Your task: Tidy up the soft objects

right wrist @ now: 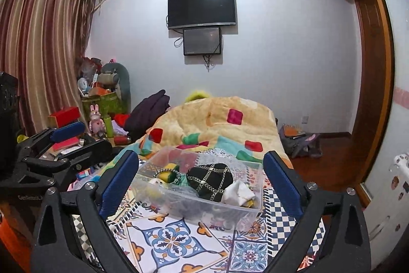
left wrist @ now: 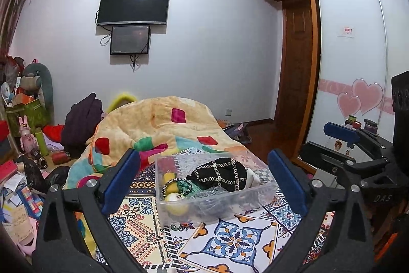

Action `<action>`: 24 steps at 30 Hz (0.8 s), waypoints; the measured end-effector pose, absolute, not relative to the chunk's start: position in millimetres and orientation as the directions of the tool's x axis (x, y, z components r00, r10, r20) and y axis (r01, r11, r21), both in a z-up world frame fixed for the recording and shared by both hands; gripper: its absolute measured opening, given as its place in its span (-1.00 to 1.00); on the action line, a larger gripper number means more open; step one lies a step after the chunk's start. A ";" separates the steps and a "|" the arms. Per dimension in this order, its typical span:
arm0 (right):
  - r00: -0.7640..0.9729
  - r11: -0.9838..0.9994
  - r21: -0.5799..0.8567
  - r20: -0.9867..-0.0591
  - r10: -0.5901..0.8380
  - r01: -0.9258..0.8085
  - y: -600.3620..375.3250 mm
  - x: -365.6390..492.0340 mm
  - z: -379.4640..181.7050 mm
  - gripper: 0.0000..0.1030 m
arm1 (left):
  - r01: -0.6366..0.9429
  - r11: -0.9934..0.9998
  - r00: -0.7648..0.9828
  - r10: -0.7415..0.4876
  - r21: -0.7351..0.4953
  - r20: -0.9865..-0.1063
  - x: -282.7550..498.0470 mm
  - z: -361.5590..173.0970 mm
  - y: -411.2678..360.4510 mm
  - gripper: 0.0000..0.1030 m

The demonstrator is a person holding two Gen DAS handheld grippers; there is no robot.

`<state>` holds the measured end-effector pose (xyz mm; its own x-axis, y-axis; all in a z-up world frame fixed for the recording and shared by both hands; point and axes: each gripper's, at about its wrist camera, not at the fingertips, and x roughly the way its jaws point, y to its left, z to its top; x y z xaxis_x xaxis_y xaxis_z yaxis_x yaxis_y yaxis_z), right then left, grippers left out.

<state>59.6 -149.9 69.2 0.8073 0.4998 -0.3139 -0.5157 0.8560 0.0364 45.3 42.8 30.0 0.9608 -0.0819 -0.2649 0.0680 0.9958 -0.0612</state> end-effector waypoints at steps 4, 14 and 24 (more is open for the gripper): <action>0.806 0.856 0.041 -0.315 0.501 -0.516 -150.2 59.5 69.4 0.90 | 0.068 0.995 0.960 -0.084 -0.067 -0.268 45.0 28.9 43.6 0.97; 0.805 0.855 0.053 -0.313 0.504 -0.515 -153.4 56.1 67.2 0.90 | 0.063 0.995 0.960 -0.081 -0.075 -0.269 46.3 28.8 46.0 0.97; 0.807 0.857 0.062 -0.309 0.503 -0.511 -157.7 56.4 66.5 0.90 | 0.065 0.995 0.959 -0.082 -0.074 -0.270 46.2 28.4 46.6 0.97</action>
<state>56.4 -157.7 66.5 0.8070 0.5031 -0.3092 -0.5109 0.8574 0.0619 46.2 46.6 28.4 0.9593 -0.0824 -0.2702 0.0645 0.9951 -0.0742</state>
